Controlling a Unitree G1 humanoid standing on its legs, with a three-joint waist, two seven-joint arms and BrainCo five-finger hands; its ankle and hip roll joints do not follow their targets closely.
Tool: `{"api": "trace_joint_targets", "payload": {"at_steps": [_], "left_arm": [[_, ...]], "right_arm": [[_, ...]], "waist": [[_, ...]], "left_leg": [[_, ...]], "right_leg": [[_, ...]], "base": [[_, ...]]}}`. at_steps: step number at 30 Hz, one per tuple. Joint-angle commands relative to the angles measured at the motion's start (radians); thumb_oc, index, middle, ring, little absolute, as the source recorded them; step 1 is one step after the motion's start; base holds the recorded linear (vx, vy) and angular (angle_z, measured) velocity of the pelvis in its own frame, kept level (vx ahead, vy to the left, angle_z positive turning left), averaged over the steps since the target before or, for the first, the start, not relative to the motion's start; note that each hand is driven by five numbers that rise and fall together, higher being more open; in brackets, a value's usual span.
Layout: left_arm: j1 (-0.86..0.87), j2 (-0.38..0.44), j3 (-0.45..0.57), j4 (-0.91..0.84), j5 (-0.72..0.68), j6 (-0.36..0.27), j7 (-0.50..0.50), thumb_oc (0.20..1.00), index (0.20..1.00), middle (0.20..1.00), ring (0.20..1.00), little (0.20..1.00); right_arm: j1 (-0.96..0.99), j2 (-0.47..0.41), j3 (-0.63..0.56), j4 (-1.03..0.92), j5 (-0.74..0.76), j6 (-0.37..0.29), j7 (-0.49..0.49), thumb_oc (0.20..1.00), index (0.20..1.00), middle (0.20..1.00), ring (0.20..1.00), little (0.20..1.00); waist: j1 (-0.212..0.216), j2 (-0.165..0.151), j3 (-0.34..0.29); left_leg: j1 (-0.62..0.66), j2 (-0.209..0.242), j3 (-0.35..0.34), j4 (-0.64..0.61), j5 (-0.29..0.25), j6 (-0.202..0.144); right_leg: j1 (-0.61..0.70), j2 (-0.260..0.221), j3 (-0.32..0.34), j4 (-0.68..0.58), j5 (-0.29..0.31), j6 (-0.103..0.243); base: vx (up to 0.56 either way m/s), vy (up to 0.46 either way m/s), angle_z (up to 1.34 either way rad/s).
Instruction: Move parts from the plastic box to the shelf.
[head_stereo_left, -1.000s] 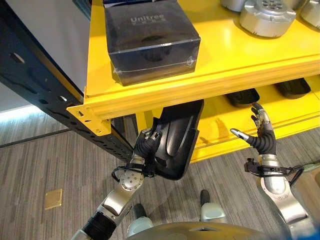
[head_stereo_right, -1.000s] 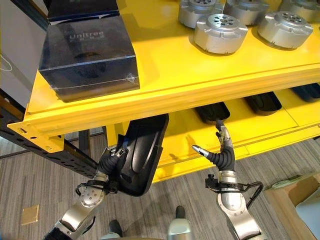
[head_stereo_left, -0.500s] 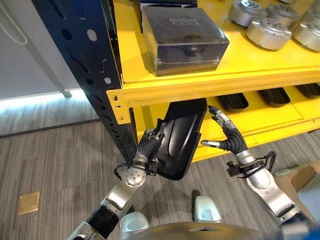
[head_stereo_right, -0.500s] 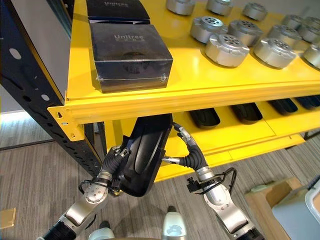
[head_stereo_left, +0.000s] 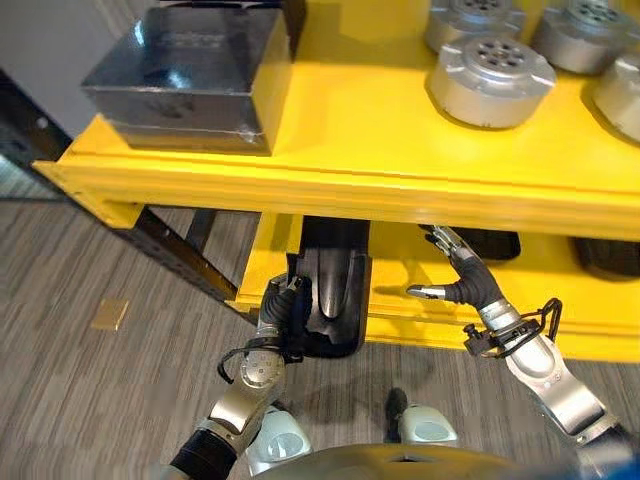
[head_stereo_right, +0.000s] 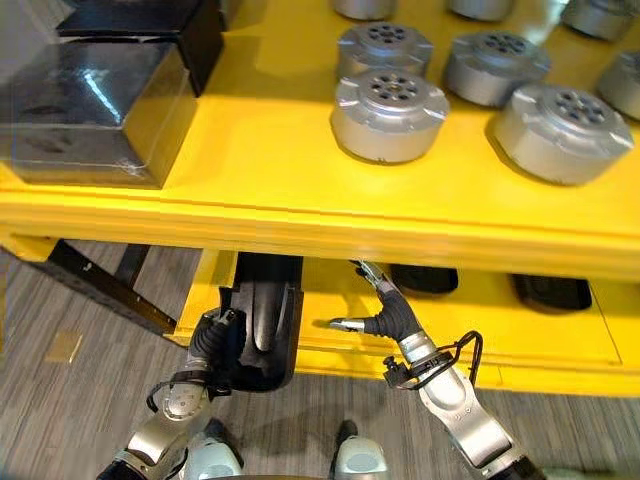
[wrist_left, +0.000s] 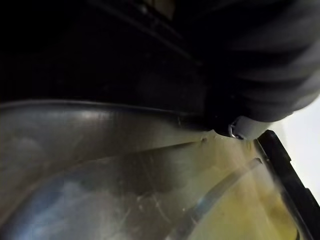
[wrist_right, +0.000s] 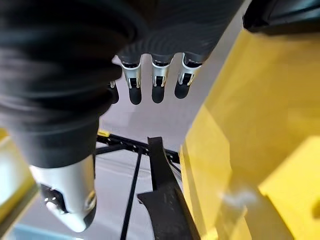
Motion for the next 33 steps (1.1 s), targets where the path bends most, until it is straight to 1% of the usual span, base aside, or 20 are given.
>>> {"api": "trace_joint_targets", "payload": {"at_steps": [1,3,6,10,13,15,16,17,21,22,24,25,26,28,31,32,33], "left_arm": [[-0.081,0.024,0.052,-0.062,0.016,-0.082,0.006,0.2,0.2,0.2,0.2,0.2],[-0.074,0.029,0.054,-0.084,0.018,-0.05,0.004,0.2,0.2,0.2,0.2,0.2],[-0.08,0.024,0.056,-0.074,0.014,-0.049,0.015,0.2,0.2,0.2,0.2,0.2],[-0.075,0.019,0.067,-0.082,0.019,-0.044,0.021,0.2,0.2,0.2,0.2,0.2],[-0.071,0.023,0.08,-0.086,0.026,-0.035,0.034,0.2,0.2,0.2,0.2,0.2],[-0.069,0.026,0.085,-0.088,0.024,-0.033,0.038,0.2,0.2,0.2,0.2,0.2],[-0.07,0.033,0.1,-0.095,0.028,-0.033,0.04,0.2,0.2,0.2,0.2,0.2],[-0.07,0.033,0.1,-0.096,0.028,-0.032,0.04,0.2,0.2,0.2,0.2,0.2],[-0.079,0.03,0.107,-0.108,0.027,-0.005,0.057,0.2,0.2,0.2,0.2,0.2],[-0.079,0.024,0.108,-0.109,0.019,0.009,0.066,0.2,0.2,0.2,0.2,0.2],[-0.079,0.023,0.107,-0.109,0.017,0.011,0.069,0.2,0.2,0.2,0.2,0.2],[-0.079,0.023,0.11,-0.108,0.013,0.02,0.083,0.2,0.2,0.2,0.2,0.2],[-0.079,0.022,0.118,-0.104,0.003,0.022,0.099,0.2,0.2,0.2,0.2,0.2],[-0.079,0.022,0.126,-0.1,-0.011,0.019,0.108,0.2,0.2,0.2,0.2,0.2],[-0.084,0.022,0.139,-0.086,-0.02,0.012,0.116,0.2,0.2,0.2,0.2,0.2],[-0.089,0.019,0.146,-0.08,-0.017,0.006,0.114,0.2,0.2,0.2,0.2,0.2],[-0.089,0.02,0.148,-0.082,-0.019,0.004,0.115,0.2,0.2,0.2,0.2,0.2]], "right_arm": [[-0.052,0.033,0.003,0.001,-0.032,-0.075,-0.034,1.0,1.0,1.0,1.0,1.0],[-0.033,0.033,-0.012,0.006,0.01,-0.078,-0.016,1.0,1.0,1.0,1.0,1.0],[-0.025,0.043,-0.012,-0.002,0.021,-0.07,-0.001,1.0,1.0,1.0,1.0,1.0],[-0.021,0.047,-0.013,-0.001,0.028,-0.09,0.002,1.0,1.0,1.0,1.0,1.0],[-0.016,0.05,-0.018,-0.024,0.069,-0.089,0.056,1.0,1.0,1.0,1.0,1.0],[-0.014,0.049,-0.023,-0.037,0.08,-0.091,0.069,1.0,1.0,1.0,1.0,1.0],[-0.017,0.045,-0.04,-0.085,0.064,-0.113,0.071,1.0,1.0,1.0,1.0,1.0],[-0.017,0.045,-0.041,-0.089,0.064,-0.111,0.07,1.0,1.0,1.0,1.0,1.0],[-0.025,0.039,-0.101,-0.166,-0.03,-0.17,-0.07,1.0,1.0,1.0,1.0,1.0],[-0.023,0.036,-0.139,-0.198,-0.082,-0.185,-0.158,1.0,1.0,1.0,1.0,1.0],[-0.02,0.036,-0.146,-0.204,-0.083,-0.184,-0.162,1.0,1.0,1.0,1.0,1.0],[-0.009,0.032,-0.179,-0.217,-0.134,-0.179,-0.209,1.0,1.0,1.0,1.0,1.0],[-0.002,0.02,-0.204,-0.224,-0.173,-0.162,-0.233,1.0,1.0,1.0,1.0,1.0],[0.004,0.01,-0.226,-0.225,-0.186,-0.156,-0.271,1.0,1.0,1.0,1.0,1.0],[0.025,0.005,-0.28,-0.206,-0.2,-0.125,-0.396,1.0,1.0,1.0,1.0,1.0],[0.032,0.004,-0.309,-0.194,-0.192,-0.127,-0.449,1.0,1.0,1.0,1.0,1.0],[0.04,0.007,-0.322,-0.191,-0.197,-0.133,-0.475,1.0,1.0,1.0,1.0,1.0]], "waist": [[0.023,-0.038,0.008],[0.024,-0.041,-0.001],[0.018,-0.039,-0.005],[0.016,-0.034,-0.005],[0.011,-0.029,-0.003],[0.01,-0.028,-0.004],[0.004,-0.026,-0.007],[0.004,-0.026,-0.007],[-0.012,-0.02,-0.013],[-0.025,-0.013,-0.017],[-0.026,-0.012,-0.017],[-0.038,-0.008,-0.02],[-0.047,-0.003,-0.022],[-0.054,0.001,-0.022],[-0.07,0.006,-0.017],[-0.077,0.01,-0.011],[-0.081,0.012,-0.007]], "left_leg": [[0.022,-0.001,-0.108,0.049,-0.106,-0.03],[0.046,-0.016,-0.141,0.029,-0.106,-0.03],[0.057,-0.017,-0.142,0.034,-0.116,-0.028],[0.068,-0.021,-0.141,0.026,-0.117,-0.028],[0.074,-0.024,-0.139,0.022,-0.116,-0.029],[0.077,-0.025,-0.137,0.021,-0.117,-0.029],[0.083,-0.029,-0.132,0.017,-0.119,-0.027],[0.084,-0.03,-0.132,0.016,-0.12,-0.027],[0.097,-0.034,-0.121,0.01,-0.125,-0.024],[0.104,-0.038,-0.112,0.006,-0.129,-0.021],[0.106,-0.038,-0.11,0.006,-0.129,-0.02],[0.109,-0.04,-0.104,0.005,-0.134,-0.019],[0.113,-0.043,-0.099,0.005,-0.137,-0.017],[0.113,-0.046,-0.094,0.008,-0.141,-0.016],[0.104,-0.047,-0.088,0.022,-0.15,-0.013],[0.098,-0.049,-0.086,0.027,-0.151,-0.013],[0.094,-0.049,-0.085,0.029,-0.152,-0.013]], "right_leg": [[0.036,-0.083,0.002,0.062,-0.006,0.092],[0.053,-0.075,0.017,0.057,-0.01,0.088],[0.055,-0.077,0.021,0.069,-0.022,0.082],[0.059,-0.079,0.023,0.065,-0.019,0.085],[0.058,-0.083,0.028,0.061,-0.014,0.089],[0.059,-0.085,0.029,0.059,-0.012,0.091],[0.058,-0.088,0.034,0.055,-0.008,0.094],[0.058,-0.088,0.034,0.054,-0.007,0.095],[0.059,-0.087,0.05,0.046,-0.002,0.099],[0.059,-0.089,0.06,0.042,0.001,0.102],[0.059,-0.089,0.062,0.042,0.001,0.102],[0.059,-0.091,0.07,0.042,0.0,0.105],[0.058,-0.092,0.077,0.042,-0.001,0.105],[0.057,-0.092,0.084,0.042,-0.002,0.105],[0.044,-0.092,0.099,0.053,-0.007,0.105],[0.035,-0.091,0.106,0.056,-0.007,0.105],[0.03,-0.092,0.11,0.057,-0.007,0.105]], "base": [[0.03,0.025,-0.66],[0.09,0.061,-0.34],[0.06,0.045,0.09],[0.03,0.017,0.06],[0.01,0.007,-0.01],[0.02,0.007,-0.01],[0.0,0.0,0.0],[0.03,0.008,-0.02],[0.01,0.01,0.0],[0.03,0.041,-0.02],[0.02,0.029,-0.11],[0.04,0.046,-0.21],[0.06,0.061,-0.17],[0.03,0.034,-0.1],[0.02,0.015,-0.11],[-0.01,0.023,-0.16],[-0.03,0.035,-0.16]]}}
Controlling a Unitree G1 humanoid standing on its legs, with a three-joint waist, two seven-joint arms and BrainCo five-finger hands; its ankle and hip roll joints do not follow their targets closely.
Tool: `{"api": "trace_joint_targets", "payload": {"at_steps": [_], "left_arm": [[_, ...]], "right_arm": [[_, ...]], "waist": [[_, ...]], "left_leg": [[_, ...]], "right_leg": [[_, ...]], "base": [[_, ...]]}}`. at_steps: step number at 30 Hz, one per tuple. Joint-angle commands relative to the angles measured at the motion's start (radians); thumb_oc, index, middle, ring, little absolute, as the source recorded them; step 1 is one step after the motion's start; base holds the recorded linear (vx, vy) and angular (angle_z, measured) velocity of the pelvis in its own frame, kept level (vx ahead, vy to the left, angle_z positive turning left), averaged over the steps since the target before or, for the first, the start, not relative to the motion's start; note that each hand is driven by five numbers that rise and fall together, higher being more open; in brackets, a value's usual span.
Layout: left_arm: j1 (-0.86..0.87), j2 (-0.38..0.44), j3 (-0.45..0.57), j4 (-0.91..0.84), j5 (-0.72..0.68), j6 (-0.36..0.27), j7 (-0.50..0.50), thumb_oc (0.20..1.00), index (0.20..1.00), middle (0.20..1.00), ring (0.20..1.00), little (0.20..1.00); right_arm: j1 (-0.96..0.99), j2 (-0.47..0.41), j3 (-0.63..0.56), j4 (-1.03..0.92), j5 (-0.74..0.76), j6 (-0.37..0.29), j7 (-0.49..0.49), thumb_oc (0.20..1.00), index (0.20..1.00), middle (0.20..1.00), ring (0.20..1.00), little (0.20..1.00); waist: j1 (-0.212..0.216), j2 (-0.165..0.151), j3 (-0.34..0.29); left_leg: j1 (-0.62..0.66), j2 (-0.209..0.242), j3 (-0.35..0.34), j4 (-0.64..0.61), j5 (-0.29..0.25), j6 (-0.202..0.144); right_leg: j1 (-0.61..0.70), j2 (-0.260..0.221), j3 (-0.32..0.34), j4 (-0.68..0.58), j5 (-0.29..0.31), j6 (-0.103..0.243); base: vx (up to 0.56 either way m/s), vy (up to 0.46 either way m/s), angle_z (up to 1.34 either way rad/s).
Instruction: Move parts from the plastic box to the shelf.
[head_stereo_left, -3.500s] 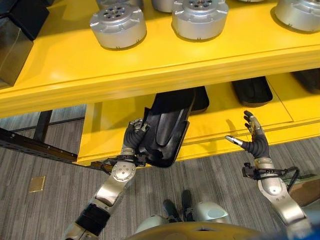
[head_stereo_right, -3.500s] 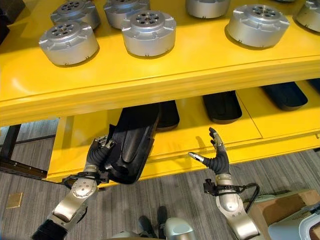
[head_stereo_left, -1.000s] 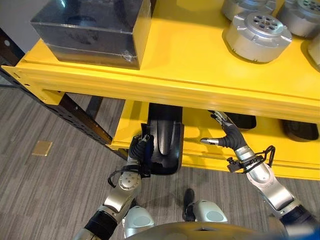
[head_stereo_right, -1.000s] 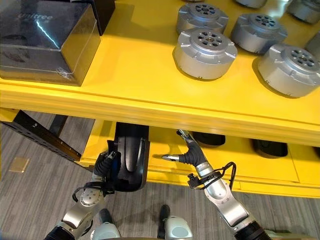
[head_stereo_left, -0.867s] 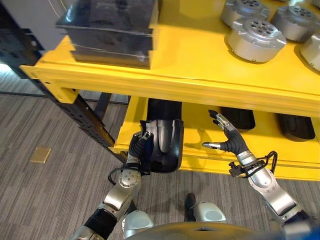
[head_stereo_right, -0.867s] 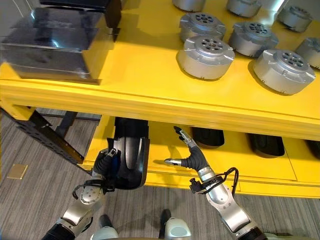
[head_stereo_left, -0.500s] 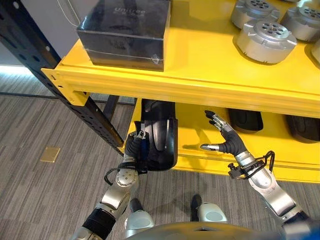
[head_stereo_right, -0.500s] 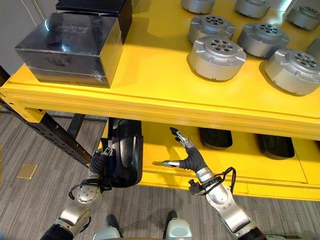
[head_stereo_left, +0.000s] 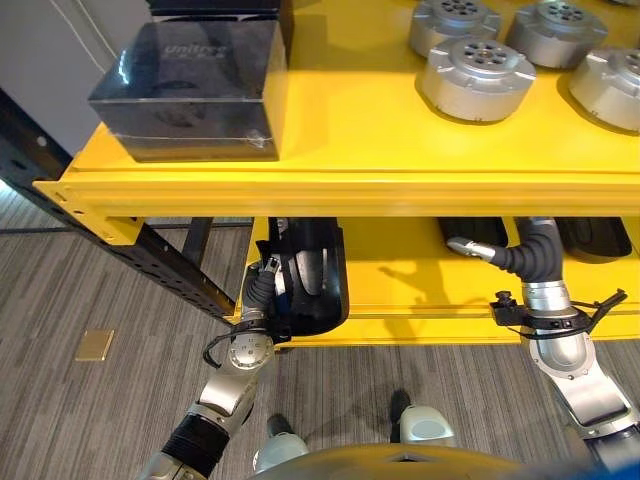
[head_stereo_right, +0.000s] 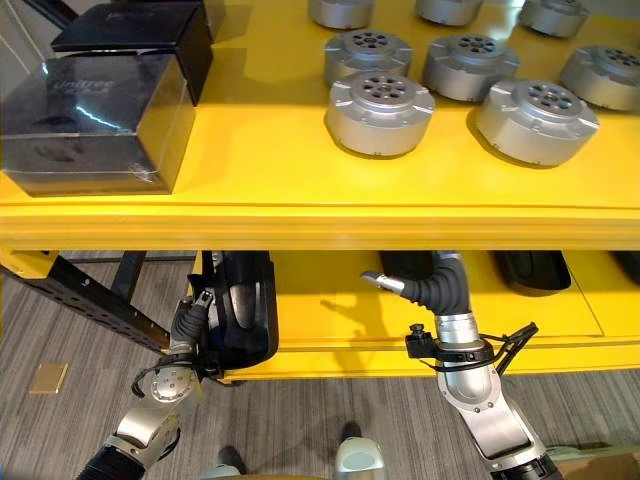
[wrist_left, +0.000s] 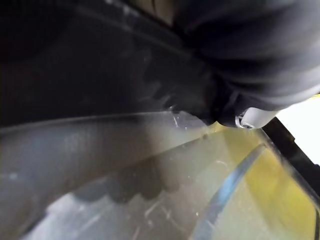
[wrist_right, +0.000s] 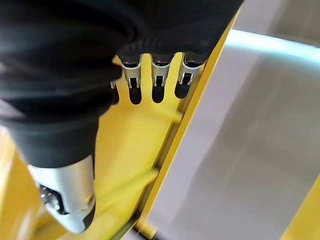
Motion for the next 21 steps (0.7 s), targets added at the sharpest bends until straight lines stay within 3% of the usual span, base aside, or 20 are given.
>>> {"api": "trace_joint_targets", "payload": {"at_steps": [1,12,15,21], "left_arm": [[-0.062,0.01,0.053,-0.047,-0.01,-0.07,0.013,0.2,0.2,0.2,0.2,0.2],[-0.136,0.023,0.047,-0.076,-0.015,-0.118,0.073,0.2,0.2,0.2,0.2,0.2],[-0.192,0.019,0.042,-0.081,-0.001,-0.128,0.102,0.2,0.2,0.2,0.2,0.2],[-0.283,0.005,0.026,-0.104,0.035,-0.125,0.165,0.2,0.2,0.2,0.2,0.2]], "right_arm": [[-0.006,-0.008,-0.08,-0.05,-0.02,-0.031,-0.166,1.0,1.0,1.0,1.0,1.0],[-0.033,-0.009,-0.141,-0.017,0.095,-0.034,-0.162,1.0,1.0,1.0,1.0,1.0],[-0.074,-0.017,-0.125,-0.012,0.06,-0.033,-0.175,1.0,1.0,1.0,1.0,1.0],[-0.166,-0.018,-0.113,-0.002,-0.005,-0.032,-0.257,1.0,1.0,1.0,1.0,1.0]], "waist": [[-0.018,-0.015,0.018],[-0.055,0.014,0.117],[-0.058,0.015,0.152],[-0.057,0.008,0.241]], "left_leg": [[-0.032,0.031,-0.036,0.106,-0.066,0.012],[-0.129,0.001,-0.049,0.139,-0.073,0.019],[-0.172,0.004,-0.044,0.166,-0.08,0.022],[-0.317,0.073,-0.019,0.338,-0.115,0.019]], "right_leg": [[-0.004,-0.042,0.015,0.079,-0.035,0.044],[-0.114,-0.05,0.057,0.118,-0.046,0.045],[-0.151,-0.055,0.052,0.148,-0.061,0.039],[-0.27,-0.086,0.029,0.302,-0.108,0.021]], "base": [[-0.04,0.046,-0.13],[-0.1,0.057,-0.11],[-0.24,0.066,-0.07],[-0.17,0.036,-0.04]]}}
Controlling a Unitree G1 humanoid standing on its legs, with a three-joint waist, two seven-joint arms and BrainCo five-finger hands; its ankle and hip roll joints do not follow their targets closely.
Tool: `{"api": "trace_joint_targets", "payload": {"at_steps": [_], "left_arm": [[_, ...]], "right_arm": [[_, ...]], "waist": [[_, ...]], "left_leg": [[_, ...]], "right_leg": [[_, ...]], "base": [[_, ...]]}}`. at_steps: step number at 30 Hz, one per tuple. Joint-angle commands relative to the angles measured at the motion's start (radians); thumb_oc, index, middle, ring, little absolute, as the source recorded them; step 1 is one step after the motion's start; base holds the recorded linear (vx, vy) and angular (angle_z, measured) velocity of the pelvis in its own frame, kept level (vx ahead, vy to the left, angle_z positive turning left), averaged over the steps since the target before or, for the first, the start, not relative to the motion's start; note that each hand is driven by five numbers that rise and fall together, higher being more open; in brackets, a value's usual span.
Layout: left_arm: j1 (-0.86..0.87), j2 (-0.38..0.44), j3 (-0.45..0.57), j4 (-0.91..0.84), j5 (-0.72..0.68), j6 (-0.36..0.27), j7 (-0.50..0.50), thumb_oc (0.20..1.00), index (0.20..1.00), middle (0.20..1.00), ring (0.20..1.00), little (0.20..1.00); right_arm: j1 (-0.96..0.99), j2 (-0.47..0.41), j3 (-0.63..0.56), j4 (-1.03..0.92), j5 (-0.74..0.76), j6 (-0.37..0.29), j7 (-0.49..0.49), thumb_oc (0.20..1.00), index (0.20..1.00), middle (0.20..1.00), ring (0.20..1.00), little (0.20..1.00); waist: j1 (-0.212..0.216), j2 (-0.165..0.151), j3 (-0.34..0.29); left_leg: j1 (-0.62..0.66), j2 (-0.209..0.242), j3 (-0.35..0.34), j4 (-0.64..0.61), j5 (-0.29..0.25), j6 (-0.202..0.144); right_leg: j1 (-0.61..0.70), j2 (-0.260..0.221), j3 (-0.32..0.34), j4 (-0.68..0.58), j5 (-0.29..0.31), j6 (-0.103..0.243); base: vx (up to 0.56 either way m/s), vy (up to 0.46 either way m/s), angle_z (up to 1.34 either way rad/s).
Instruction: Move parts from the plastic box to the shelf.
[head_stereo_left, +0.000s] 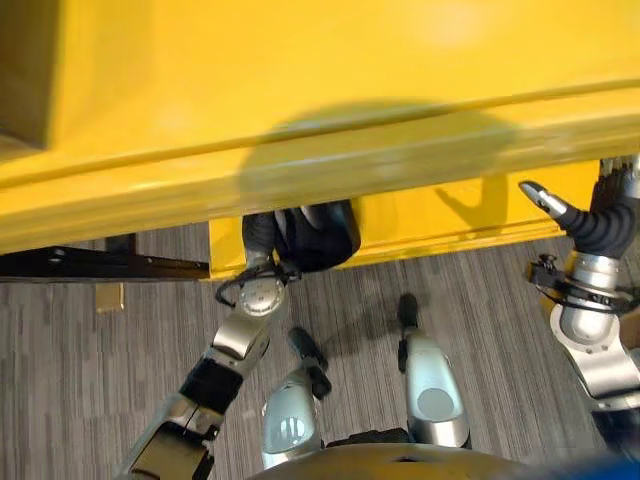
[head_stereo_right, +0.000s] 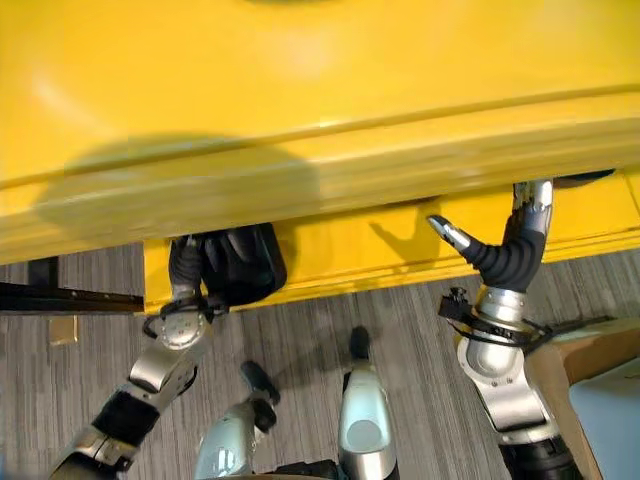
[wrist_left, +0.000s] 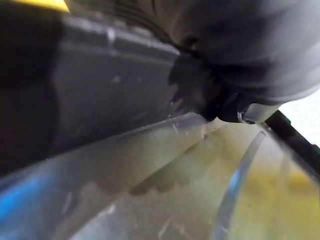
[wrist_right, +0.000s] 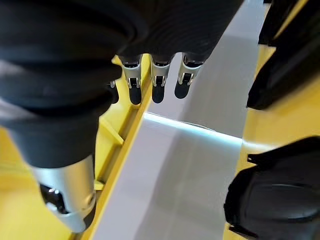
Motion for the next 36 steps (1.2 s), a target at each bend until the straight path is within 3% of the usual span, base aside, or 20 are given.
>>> {"api": "trace_joint_targets", "payload": {"at_steps": [1,5,10,19,26,32,36], "left_arm": [[0.05,0.021,0.027,-0.082,0.064,-0.074,0.049,0.2,0.2,0.2,0.2,0.2],[0.028,0.032,0.049,-0.086,0.09,-0.071,0.06,0.2,0.2,0.2,0.2,0.2],[0.004,0.035,0.082,-0.069,0.094,-0.072,0.071,0.2,0.2,0.2,0.2,0.2],[-0.022,0.026,0.097,-0.04,0.134,-0.057,0.043,0.2,0.2,0.2,0.2,0.2],[-0.051,0.031,0.098,-0.012,0.168,-0.041,-0.015,0.2,0.2,0.2,0.2,0.2],[-0.059,0.037,0.116,0.022,0.184,-0.043,-0.001,0.2,0.2,0.2,0.2,0.2],[-0.119,0.129,0.172,0.091,0.262,-0.012,0.025,0.2,0.2,0.2,0.2,0.2]], "right_arm": [[0.022,-0.017,-0.033,-0.047,-0.063,-0.037,-0.056,1.0,1.0,1.0,1.0,1.0],[-0.013,-0.028,-0.043,-0.052,-0.076,-0.031,-0.067,1.0,1.0,1.0,1.0,1.0],[-0.041,-0.024,-0.055,-0.053,-0.082,-0.019,-0.064,1.0,1.0,1.0,1.0,1.0],[-0.078,-0.019,-0.059,-0.053,-0.074,-0.02,-0.042,1.0,1.0,1.0,1.0,1.0],[-0.116,-0.038,-0.051,-0.03,-0.048,-0.011,0.004,1.0,1.0,1.0,1.0,1.0],[-0.127,-0.043,-0.052,-0.02,-0.033,0.006,0.015,1.0,1.0,1.0,1.0,1.0],[-0.119,-0.064,-0.064,-0.01,0.018,0.025,0.089,1.0,1.0,1.0,1.0,1.0]], "waist": [[-0.005,-0.028,-0.061],[0.0,-0.033,-0.035],[0.009,-0.038,-0.013],[0.013,-0.036,-0.001],[0.017,-0.04,-0.023],[0.017,-0.042,-0.047],[0.001,-0.04,-0.077]], "left_leg": [[-0.046,0.071,-0.046,0.147,-0.074,-0.024],[-0.098,0.093,-0.042,0.225,-0.104,-0.017],[-0.166,0.083,-0.078,0.296,-0.14,-0.003],[-0.22,0.099,-0.084,0.367,-0.167,0.002],[-0.276,0.134,-0.105,0.516,-0.227,0.011],[-0.319,0.146,-0.125,0.614,-0.27,0.023],[-0.336,0.146,-0.134,0.651,-0.286,0.026]], "right_leg": [[0.037,-0.041,-0.054,0.16,-0.149,0.026],[-0.026,-0.043,-0.056,0.238,-0.174,0.019],[-0.109,-0.037,-0.033,0.331,-0.199,0.017],[-0.17,-0.04,-0.035,0.416,-0.228,0.002],[-0.227,-0.048,-0.044,0.574,-0.304,-0.033],[-0.27,-0.058,-0.04,0.666,-0.344,-0.051],[-0.301,-0.058,-0.02,0.711,-0.355,-0.058]], "base": [[-0.13,0.048,-0.09],[-0.08,0.039,-0.1],[-0.06,0.021,-0.12],[-0.09,-0.014,0.0],[-0.07,-0.037,0.03],[0.01,-0.035,0.08],[0.09,0.019,0.01]]}}
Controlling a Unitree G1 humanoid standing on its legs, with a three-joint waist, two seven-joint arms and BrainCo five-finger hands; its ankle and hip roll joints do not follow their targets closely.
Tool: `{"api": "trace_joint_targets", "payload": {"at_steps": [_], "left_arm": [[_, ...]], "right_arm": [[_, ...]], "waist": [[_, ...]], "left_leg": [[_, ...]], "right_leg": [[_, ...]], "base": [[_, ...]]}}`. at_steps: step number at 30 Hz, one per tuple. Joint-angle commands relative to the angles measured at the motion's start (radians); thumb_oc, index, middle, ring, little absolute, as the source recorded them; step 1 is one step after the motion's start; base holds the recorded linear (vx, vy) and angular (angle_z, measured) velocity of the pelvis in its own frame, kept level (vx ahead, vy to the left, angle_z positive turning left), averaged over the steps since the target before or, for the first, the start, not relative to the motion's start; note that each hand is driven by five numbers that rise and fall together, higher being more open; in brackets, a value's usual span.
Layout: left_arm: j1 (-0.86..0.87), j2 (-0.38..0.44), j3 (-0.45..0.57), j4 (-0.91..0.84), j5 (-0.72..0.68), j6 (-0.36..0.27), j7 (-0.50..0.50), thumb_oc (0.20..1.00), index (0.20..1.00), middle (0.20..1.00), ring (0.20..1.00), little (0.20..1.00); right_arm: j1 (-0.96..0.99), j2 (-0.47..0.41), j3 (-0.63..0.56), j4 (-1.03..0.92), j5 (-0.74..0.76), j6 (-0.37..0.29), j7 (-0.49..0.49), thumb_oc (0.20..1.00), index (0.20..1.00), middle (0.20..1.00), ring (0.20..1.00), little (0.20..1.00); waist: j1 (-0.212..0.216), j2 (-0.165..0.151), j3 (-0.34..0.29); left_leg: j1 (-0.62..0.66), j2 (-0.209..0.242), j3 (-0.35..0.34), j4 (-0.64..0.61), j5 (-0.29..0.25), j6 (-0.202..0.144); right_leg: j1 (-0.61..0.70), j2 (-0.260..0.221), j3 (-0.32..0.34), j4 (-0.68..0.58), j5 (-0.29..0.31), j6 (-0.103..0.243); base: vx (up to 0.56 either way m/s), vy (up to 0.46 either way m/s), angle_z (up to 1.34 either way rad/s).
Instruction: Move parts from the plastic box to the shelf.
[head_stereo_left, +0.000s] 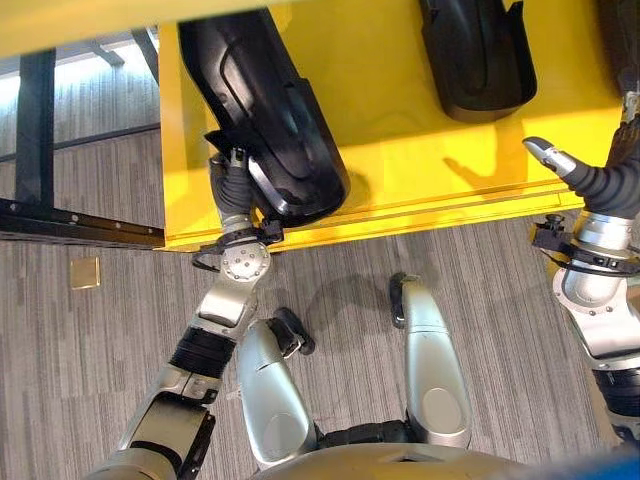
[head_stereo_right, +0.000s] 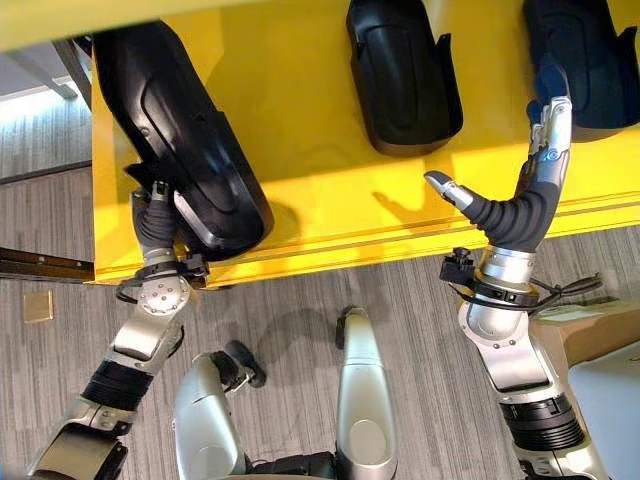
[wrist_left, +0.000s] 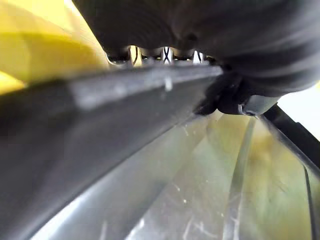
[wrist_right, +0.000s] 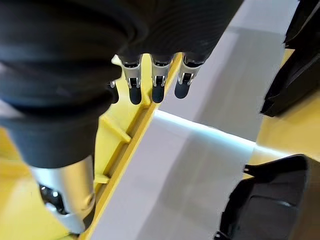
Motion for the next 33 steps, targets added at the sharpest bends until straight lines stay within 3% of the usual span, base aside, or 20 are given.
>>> {"api": "trace_joint_targets", "payload": {"at_steps": [1,9,15,23,33], "left_arm": [[-0.051,0.068,0.025,0.067,0.074,-0.014,0.032,0.2,0.2,0.2,0.2,0.2],[-0.155,0.226,0.071,0.189,0.075,0.044,0.021,0.2,0.2,0.2,0.2,0.2],[-0.261,0.326,0.033,0.36,0.037,0.104,-0.041,0.2,0.2,0.2,0.2,0.2],[-0.337,0.335,-0.006,0.567,-0.095,0.078,-0.122,0.2,0.2,0.2,0.2,0.2],[-0.31,0.275,0.002,0.668,-0.212,0.054,-0.18,0.2,0.2,0.2,0.2,0.2]], "right_arm": [[0.001,-0.015,-0.042,-0.008,0.045,-0.013,0.048,1.0,1.0,1.0,1.0,1.0],[-0.017,-0.079,-0.045,0.003,0.093,0.018,0.162,1.0,1.0,1.0,1.0,1.0],[-0.026,-0.147,-0.046,-0.001,0.145,0.043,0.253,1.0,1.0,1.0,1.0,1.0],[-0.031,-0.185,-0.03,0.007,0.175,0.048,0.303,1.0,1.0,1.0,1.0,1.0],[-0.022,-0.149,-0.021,-0.012,0.17,0.059,0.297,1.0,1.0,1.0,1.0,1.0]], "waist": [[-0.017,-0.026,-0.094],[-0.061,0.001,-0.126],[-0.105,0.028,-0.139],[-0.141,0.04,-0.134],[-0.141,0.008,-0.113]], "left_leg": [[-0.011,-0.049,0.003,-0.031,0.024,0.042],[0.055,-0.056,0.046,-0.112,0.082,0.021],[0.092,-0.07,0.079,-0.162,0.114,0.011],[0.103,-0.069,0.107,-0.17,0.134,0.009],[0.071,-0.055,0.096,-0.143,0.123,0.016]], "right_leg": [[0.036,-0.053,-0.078,0.046,-0.036,-0.004],[0.06,-0.047,-0.043,0.009,-0.024,0.0],[0.076,-0.037,-0.012,-0.023,-0.017,0.0],[0.092,-0.028,0.005,-0.045,-0.017,-0.004],[0.093,-0.001,0.002,-0.055,-0.012,-0.005]], "base": [[0.09,0.066,-0.01],[0.07,0.109,-0.11],[0.07,0.148,-0.14],[0.03,0.07,-0.12],[0.0,-0.038,-0.03]]}}
